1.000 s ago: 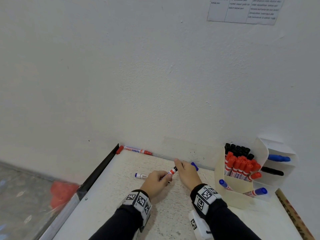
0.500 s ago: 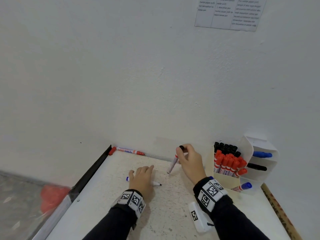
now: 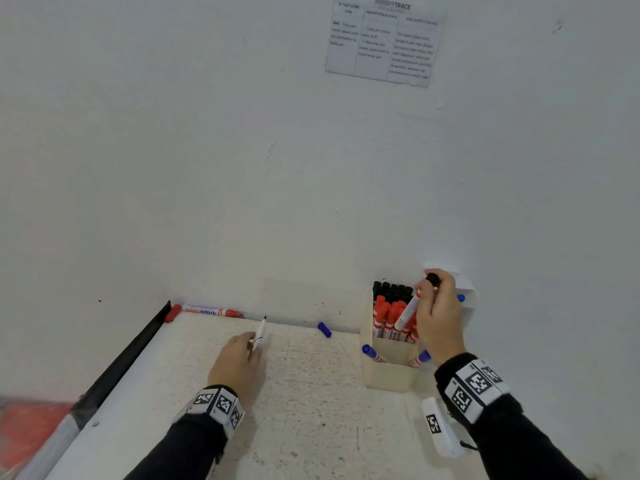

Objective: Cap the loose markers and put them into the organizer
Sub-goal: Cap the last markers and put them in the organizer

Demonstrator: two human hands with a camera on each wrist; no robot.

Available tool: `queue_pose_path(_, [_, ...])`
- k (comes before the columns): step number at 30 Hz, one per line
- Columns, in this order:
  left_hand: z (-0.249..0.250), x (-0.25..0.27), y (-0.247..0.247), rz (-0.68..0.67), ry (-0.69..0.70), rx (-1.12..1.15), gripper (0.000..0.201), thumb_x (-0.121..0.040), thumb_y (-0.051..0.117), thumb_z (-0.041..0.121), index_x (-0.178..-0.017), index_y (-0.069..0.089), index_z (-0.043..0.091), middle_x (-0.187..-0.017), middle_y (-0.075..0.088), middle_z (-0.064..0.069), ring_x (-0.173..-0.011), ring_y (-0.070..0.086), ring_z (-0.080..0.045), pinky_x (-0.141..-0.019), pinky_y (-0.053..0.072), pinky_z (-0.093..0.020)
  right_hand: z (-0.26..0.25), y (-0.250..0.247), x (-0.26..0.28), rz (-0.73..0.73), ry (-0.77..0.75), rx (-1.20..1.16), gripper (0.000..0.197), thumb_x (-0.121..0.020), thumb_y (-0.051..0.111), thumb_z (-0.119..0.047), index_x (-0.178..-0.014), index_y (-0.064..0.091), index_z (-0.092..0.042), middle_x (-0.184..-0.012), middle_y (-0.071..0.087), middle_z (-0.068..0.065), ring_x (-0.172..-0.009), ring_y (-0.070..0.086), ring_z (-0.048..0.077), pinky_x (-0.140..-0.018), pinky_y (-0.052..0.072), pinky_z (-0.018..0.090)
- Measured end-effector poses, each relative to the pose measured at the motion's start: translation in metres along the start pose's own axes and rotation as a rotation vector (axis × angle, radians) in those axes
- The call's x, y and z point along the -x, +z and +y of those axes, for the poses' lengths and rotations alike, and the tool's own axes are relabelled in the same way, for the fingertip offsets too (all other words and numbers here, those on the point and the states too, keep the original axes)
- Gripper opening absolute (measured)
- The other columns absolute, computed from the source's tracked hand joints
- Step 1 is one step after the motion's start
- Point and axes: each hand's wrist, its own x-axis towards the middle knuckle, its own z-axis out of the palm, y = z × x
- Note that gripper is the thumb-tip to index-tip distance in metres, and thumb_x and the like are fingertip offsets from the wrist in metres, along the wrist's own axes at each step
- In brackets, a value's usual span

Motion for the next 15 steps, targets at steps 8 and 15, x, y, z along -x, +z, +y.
queue_pose_path(8, [0.004, -0.003, 0.002, 0.004, -0.166, 0.31, 0.033, -0.091, 0.055, 0.017, -0.122, 0.053, 0.004, -0.089, 0.06, -0.008, -0.075, 0.061, -0.027, -0.074, 0.055, -0.039, 0.02, -0.022, -0.012, 0.035, -0.056, 0.042, 0.01, -0.096, 0.04, -0.01, -0.103, 0.044, -0.017, -0.086, 0.054, -0.003, -0.075, 0.058, 0.02, -0.063, 0.046, 0.01])
queue_pose_path(15, [0.002, -0.004, 0.004, -0.059, -0.195, 0.314, 0.033, -0.092, 0.055, 0.017, -0.122, 0.052, 0.005, -0.086, 0.06, -0.007, -0.076, 0.061, -0.025, -0.075, 0.055, -0.038, 0.015, 0.002, -0.032, -0.122, 0.054, 0.145, 0.017, -0.097, 0.038, -0.007, -0.107, 0.051, -0.01, -0.096, 0.06, 0.004, -0.091, 0.061, 0.019, -0.084, 0.049, 0.031])
